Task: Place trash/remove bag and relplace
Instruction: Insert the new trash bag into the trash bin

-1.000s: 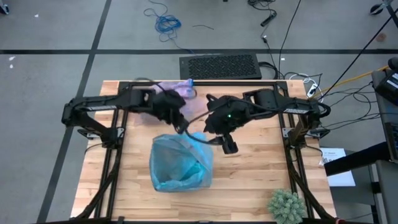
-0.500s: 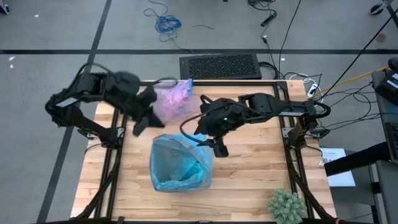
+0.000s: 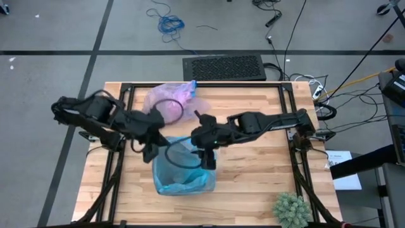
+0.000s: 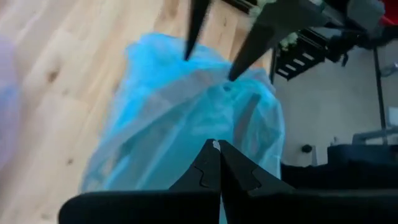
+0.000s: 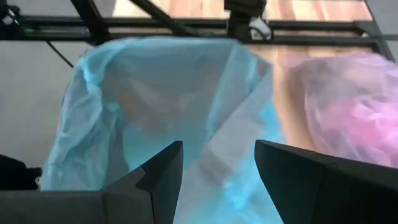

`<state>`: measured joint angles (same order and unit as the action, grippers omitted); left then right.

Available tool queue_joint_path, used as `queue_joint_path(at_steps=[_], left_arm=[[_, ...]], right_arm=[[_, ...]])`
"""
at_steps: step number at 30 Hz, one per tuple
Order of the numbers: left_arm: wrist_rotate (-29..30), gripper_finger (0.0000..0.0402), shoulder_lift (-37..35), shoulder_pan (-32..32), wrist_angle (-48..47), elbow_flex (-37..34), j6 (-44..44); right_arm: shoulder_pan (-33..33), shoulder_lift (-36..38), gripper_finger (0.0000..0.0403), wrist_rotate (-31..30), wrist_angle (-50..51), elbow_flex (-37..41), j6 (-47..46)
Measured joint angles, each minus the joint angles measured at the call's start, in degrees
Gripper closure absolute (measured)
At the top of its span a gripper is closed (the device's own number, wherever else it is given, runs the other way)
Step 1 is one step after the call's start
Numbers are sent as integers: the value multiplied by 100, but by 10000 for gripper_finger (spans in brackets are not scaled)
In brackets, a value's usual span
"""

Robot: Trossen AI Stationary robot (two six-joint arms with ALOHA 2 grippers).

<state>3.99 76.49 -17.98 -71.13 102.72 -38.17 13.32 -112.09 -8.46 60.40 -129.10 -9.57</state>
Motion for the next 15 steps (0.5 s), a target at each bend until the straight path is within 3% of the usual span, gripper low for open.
queue_joint_path(at_steps=[5,9,15], left_arm=[[97,402,57,-147,539,-653,-21],[524,402,68,-203,1172,-1220,-53],[876,402,68,-177,2169,-2034,-49]], right_arm=[[131,-239,209,-108,135,0,1],[189,-257,218,-882,143,1,-101],[173,-254,298,-969,457,0,-190]])
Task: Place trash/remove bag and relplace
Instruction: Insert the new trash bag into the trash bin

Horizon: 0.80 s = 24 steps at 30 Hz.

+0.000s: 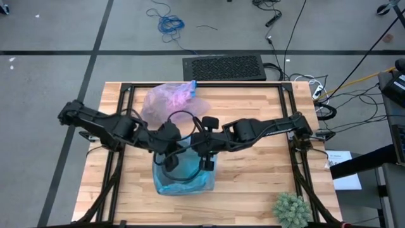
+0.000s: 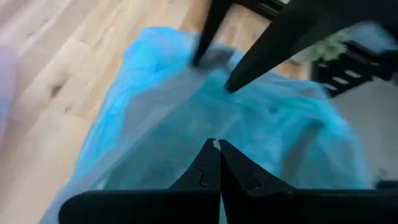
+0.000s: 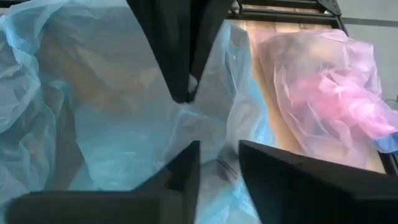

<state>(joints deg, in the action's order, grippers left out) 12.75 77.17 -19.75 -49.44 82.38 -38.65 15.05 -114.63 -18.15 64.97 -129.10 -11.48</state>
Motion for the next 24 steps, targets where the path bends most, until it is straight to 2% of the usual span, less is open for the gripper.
queue_joint_path(at_steps=[4,6,11,16,24], left_arm=[[220,402,-2,29,312,-552,-118],[285,402,-2,33,523,-856,-228],[313,402,0,25,1386,-1565,-579],[329,402,-2,-15,2115,-1901,-601],[407,402,-4,-26,2121,-1920,-597]], right_arm=[[0,0,375,-14,2,0,12],[2,0,395,-159,31,0,12],[-52,2,400,-284,205,0,-188],[-160,2,402,-523,565,0,-529],[-310,-118,403,-601,1075,17,-1058]])
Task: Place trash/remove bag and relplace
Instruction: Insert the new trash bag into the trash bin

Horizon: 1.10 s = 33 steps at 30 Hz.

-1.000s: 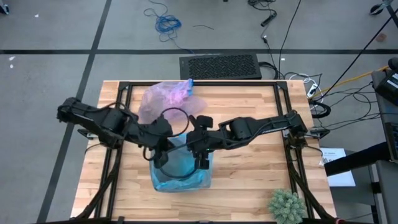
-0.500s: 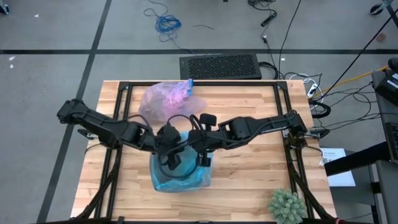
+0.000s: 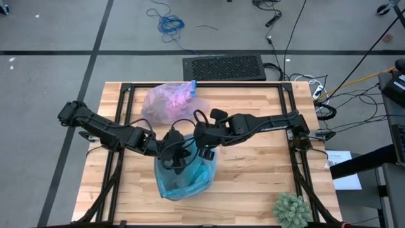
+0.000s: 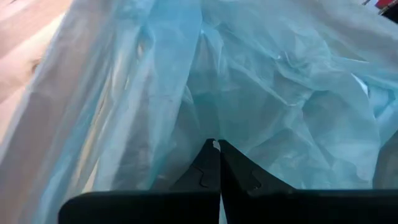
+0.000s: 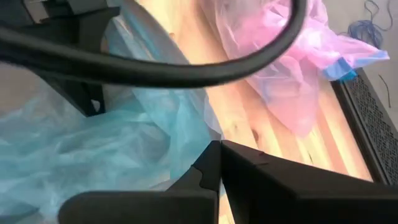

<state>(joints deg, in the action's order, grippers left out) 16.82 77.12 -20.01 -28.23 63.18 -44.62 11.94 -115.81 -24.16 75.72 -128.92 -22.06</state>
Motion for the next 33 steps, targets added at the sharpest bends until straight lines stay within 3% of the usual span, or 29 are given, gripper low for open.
queue_joint_path(at_steps=[10,19,33], left_arm=[[31,402,-24,-49,-35,-4,9],[404,402,-250,-151,-127,-9,165],[658,401,-385,-335,-463,-9,293]], right_arm=[[64,-317,403,197,-56,36,-547],[210,-441,403,300,-53,52,-1154],[203,-483,403,686,-783,874,-1397]])
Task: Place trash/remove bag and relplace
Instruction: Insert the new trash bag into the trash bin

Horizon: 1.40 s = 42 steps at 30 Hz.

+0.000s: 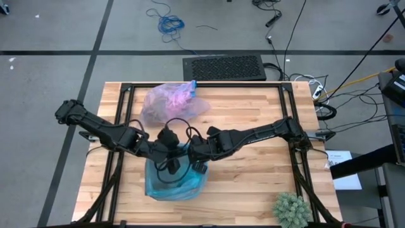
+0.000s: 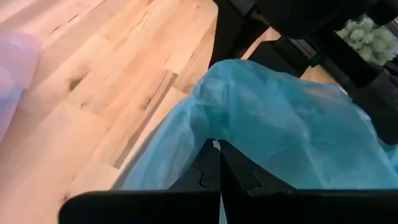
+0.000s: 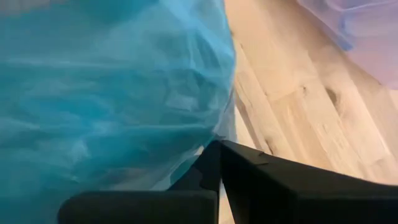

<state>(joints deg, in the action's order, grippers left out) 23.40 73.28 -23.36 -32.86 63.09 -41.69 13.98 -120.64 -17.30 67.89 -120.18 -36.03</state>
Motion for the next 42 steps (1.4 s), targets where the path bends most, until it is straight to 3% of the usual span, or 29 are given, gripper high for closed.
queue_joint_path(at_steps=[12,21,30,34,37,42], left_arm=[[195,401,-2,-193,147,-426,-441],[190,401,9,-233,267,-459,-400],[173,401,13,-133,301,-466,-237],[161,401,20,-129,416,-470,-95],[139,401,20,-48,400,-470,-71],[44,401,22,172,405,-472,50]], right_arm=[[3,42,403,-25,52,0,-40],[13,611,398,-58,566,-2,-14],[39,1522,301,-19,701,-2,536],[145,1804,255,829,-181,-6,1413],[511,1801,239,1492,-932,-13,2156],[1000,1629,239,1492,-1039,-13,2517]])
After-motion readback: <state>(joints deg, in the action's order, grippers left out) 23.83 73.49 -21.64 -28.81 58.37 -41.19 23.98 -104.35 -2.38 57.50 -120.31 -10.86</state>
